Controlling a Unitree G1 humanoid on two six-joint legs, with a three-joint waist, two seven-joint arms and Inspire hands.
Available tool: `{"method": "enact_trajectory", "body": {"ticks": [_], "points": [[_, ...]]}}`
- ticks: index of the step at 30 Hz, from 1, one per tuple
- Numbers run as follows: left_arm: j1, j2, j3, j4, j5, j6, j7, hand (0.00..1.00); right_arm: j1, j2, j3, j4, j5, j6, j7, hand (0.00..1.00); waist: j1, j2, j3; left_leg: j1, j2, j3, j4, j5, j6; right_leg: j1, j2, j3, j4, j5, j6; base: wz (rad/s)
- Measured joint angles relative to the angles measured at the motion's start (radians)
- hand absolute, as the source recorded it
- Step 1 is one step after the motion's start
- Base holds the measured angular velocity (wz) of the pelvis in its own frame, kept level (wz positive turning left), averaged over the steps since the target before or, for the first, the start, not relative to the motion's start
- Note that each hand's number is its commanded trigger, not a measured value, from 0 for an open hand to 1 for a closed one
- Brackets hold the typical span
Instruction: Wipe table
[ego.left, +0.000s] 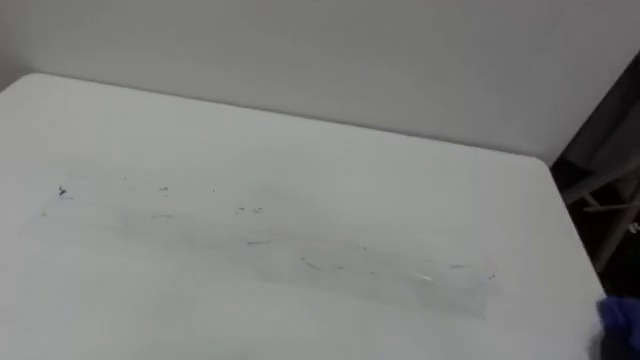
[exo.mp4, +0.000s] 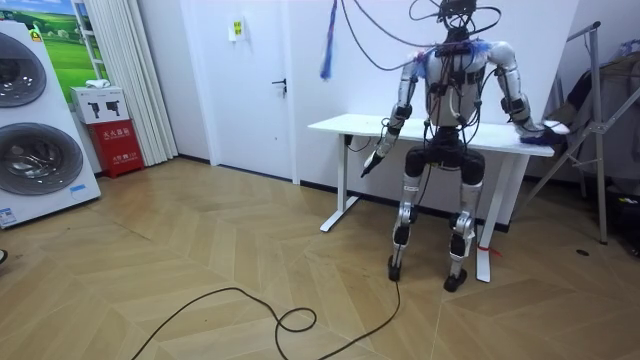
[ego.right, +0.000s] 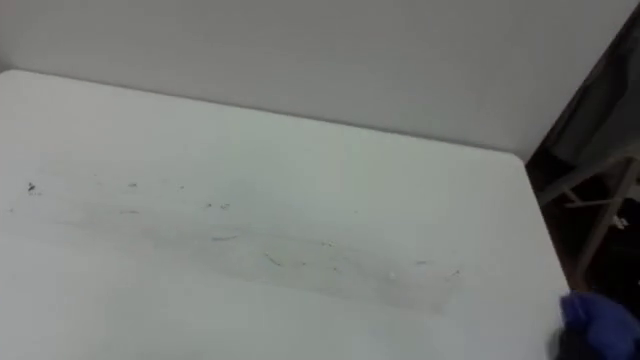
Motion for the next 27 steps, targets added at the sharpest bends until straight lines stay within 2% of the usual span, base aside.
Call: {"method": "enact_trajectory", "body": {"ticks": [1, 2, 4, 5, 6, 7, 9, 10, 11, 12, 13, 14, 15, 16, 17, 18, 19, 21, 24, 27], "points": [[-0.042, 0.0, -0.016, 0.04, 0.0, 0.004, 0.0, 0.0, -0.051, 0.014, 0.119, -0.087, -0.07, 0.015, 0.054, 1.0, 0.027, 0.005, 0.0095, -0.005, 0.001, -0.01, -0.002, 0.0, 0.0, -0.018, 0.014, 0.021, 0.0, 0.007, -0.01, -0.62], [-0.057, 0.0, -0.028, 0.049, 0.0, 0.007, 0.001, 0.0, -0.091, 0.022, 0.179, -0.121, -0.102, 0.015, 0.08, 1.0, 0.033, 0.007, 0.0172, -0.009, 0.001, -0.024, -0.002, 0.0, 0.0, -0.022, 0.02, 0.023, -0.001, 0.009, -0.014, -0.27], [-0.085, -0.009, -0.073, 0.051, 0.002, 0.017, -0.001, 0.0, -0.266, 0.087, 0.375, -0.171, -0.197, -0.004, 0.178, 1.0, 0.058, 0.015, 0.0265, -0.042, 0.002, -0.073, -0.003, 0.007, -0.007, -0.05, 0.034, 0.022, 0.0, 0.007, -0.026, 0.15], [-0.093, -0.016, -0.075, 0.05, 0.003, 0.02, -0.003, 0.0, -0.305, 0.102, 0.399, -0.17, -0.217, -0.014, 0.199, 1.0, 0.072, 0.018, 0.0287, -0.049, 0.002, -0.086, -0.004, 0.007, -0.008, -0.053, 0.037, 0.02, -0.001, 0.006, -0.029, 0.36], [-0.094, -0.024, -0.073, 0.041, 0.007, 0.023, -0.003, 0.0, -0.363, 0.125, 0.426, -0.169, -0.255, -0.023, 0.232, 1.0, 0.102, 0.023, 0.0304, -0.057, 0.002, -0.108, -0.01, 0.01, -0.01, -0.054, 0.037, 0.001, -0.003, 0.005, -0.037, 0.44], [-0.076, -0.024, -0.073, 0.02, 0.008, 0.028, -0.003, 0.0, -0.399, 0.134, 0.441, -0.167, -0.284, -0.033, 0.255, 1.0, 0.126, 0.022, 0.0287, -0.061, 0.001, -0.122, -0.019, 0.014, -0.006, -0.053, 0.036, -0.011, -0.003, 0.0, -0.04, 0.47], [-0.022, -0.017, -0.072, 0.006, 0.0, 0.039, -0.004, 0.0, -0.403, 0.136, 0.446, -0.162, -0.312, -0.042, 0.265, 1.0, 0.131, 0.018, 0.0262, -0.054, -0.001, -0.151, -0.022, 0.017, -0.005, -0.038, 0.032, -0.04, -0.003, -0.01, -0.034, 0.48], [0.011, -0.016, -0.068, 0.004, 0.0, 0.053, -0.005, 0.0, -0.375, 0.135, 0.439, -0.152, -0.322, -0.041, 0.265, 1.0, 0.13, 0.017, 0.0251, -0.048, -0.001, -0.154, -0.023, 0.017, -0.004, -0.025, 0.03, -0.053, -0.003, -0.013, -0.029, 0.42], [0.02, -0.019, -0.064, 0.004, 0.001, 0.059, -0.006, 0.0, -0.365, 0.134, 0.432, -0.137, -0.321, -0.044, 0.265, 1.0, 0.13, 0.017, 0.0277, -0.047, -0.001, -0.154, -0.021, 0.017, -0.004, -0.023, 0.029, -0.059, -0.003, -0.013, -0.029, 0.25], [0.032, -0.026, -0.054, 0.004, 0.002, 0.064, -0.013, 0.0, -0.333, 0.128, 0.42, -0.101, -0.32, -0.048, 0.262, 1.0, 0.124, 0.019, 0.0366, -0.047, -0.003, -0.16, -0.022, 0.017, -0.004, -0.018, 0.027, -0.069, -0.008, -0.013, -0.029, 0.13], [0.049, -0.032, -0.042, 0.004, 0.002, 0.063, -0.018, 0.0, -0.291, 0.119, 0.388, -0.101, -0.315, -0.091, 0.23, 1.0, 0.112, 0.02, 0.0384, -0.049, -0.009, -0.163, -0.024, 0.018, -0.003, -0.011, 0.023, -0.075, -0.023, -0.014, -0.027, 0.08], [0.051, -0.033, -0.039, 0.004, 0.003, 0.063, -0.018, 0.0, -0.275, 0.11, 0.382, -0.096, -0.317, -0.109, 0.215, 1.0, 0.103, 0.02, 0.0375, -0.048, -0.014, -0.163, -0.023, 0.018, -0.002, -0.007, 0.018, -0.077, -0.029, -0.017, -0.023, 0.2], [0.066, -0.033, -0.032, 0.005, 0.006, 0.06, -0.02, 0.0, -0.225, 0.092, 0.352, -0.088, -0.325, -0.15, 0.18, 1.0, 0.065, 0.026, 0.0338, -0.045, -0.018, -0.166, -0.023, 0.022, 0.003, 0.009, 0.013, -0.09, -0.037, -0.017, -0.02, 0.34], [0.071, -0.029, -0.013, 0.005, 0.028, 0.051, -0.025, 0.0, -0.143, 0.073, 0.301, -0.088, -0.326, -0.185, 0.127, 1.0, 0.046, 0.03, 0.032, -0.029, -0.024, -0.164, -0.024, 0.021, 0.005, 0.027, 0.008, -0.085, -0.039, -0.031, -0.007, 0.42], [0.076, -0.028, 0.006, 0.005, 0.034, 0.042, -0.025, 0.0, -0.095, 0.062, 0.274, -0.087, -0.323, -0.199, 0.099, 1.0, 0.037, 0.026, 0.0277, -0.018, -0.028, -0.164, -0.024, 0.02, 0.006, 0.038, 0.003, -0.09, -0.038, -0.041, 0.003, 0.26], [0.078, -0.027, 0.032, 0.006, 0.047, 0.04, -0.025, 0.0, -0.017, 0.031, 0.23, -0.074, -0.311, -0.218, 0.037, 1.0, 0.024, 0.026, 0.0214, -0.003, -0.033, -0.164, -0.027, 0.015, 0.013, 0.058, -0.002, -0.089, -0.035, -0.048, 0.011, 0.1], [0.087, -0.023, 0.049, 0.007, 0.063, 0.04, -0.024, 0.0, 0.044, 0.006, 0.186, -0.052, -0.3, -0.23, -0.024, 1.0, 0.007, 0.028, 0.0117, 0.004, -0.036, -0.162, -0.022, 0.0, 0.016, 0.07, -0.002, -0.076, -0.035, -0.049, 0.014, 0.03], [0.09, -0.022, 0.079, 0.006, 0.078, 0.04, -0.025, 0.0, 0.124, 0.002, 0.098, -0.017, -0.264, -0.236, -0.097, 1.0, -0.007, 0.021, 0.0002, 0.008, -0.041, -0.157, -0.019, -0.002, 0.019, 0.075, -0.001, -0.054, -0.035, -0.045, 0.016, -0.03], [0.092, -0.022, 0.082, 0.004, 0.123, 0.039, -0.022, 0.0, 0.187, -0.024, 0.037, 0.022, -0.163, -0.244, -0.143, 1.0, -0.045, 0.015, -0.001, 0.001, -0.046, -0.154, 0.002, -0.001, 0.025, 0.076, -0.006, -0.046, -0.031, -0.032, 0.016, -0.04], [0.081, -0.022, 0.059, 0.004, 0.139, 0.025, -0.004, 0.0, 0.185, -0.042, 0.006, 0.061, -0.089, -0.243, -0.142, 1.0, -0.07, 0.013, -0.0012, -0.013, -0.052, -0.152, 0.019, -0.007, 0.029, 0.063, -0.014, -0.042, -0.018, -0.032, 0.019, -0.01]]}}
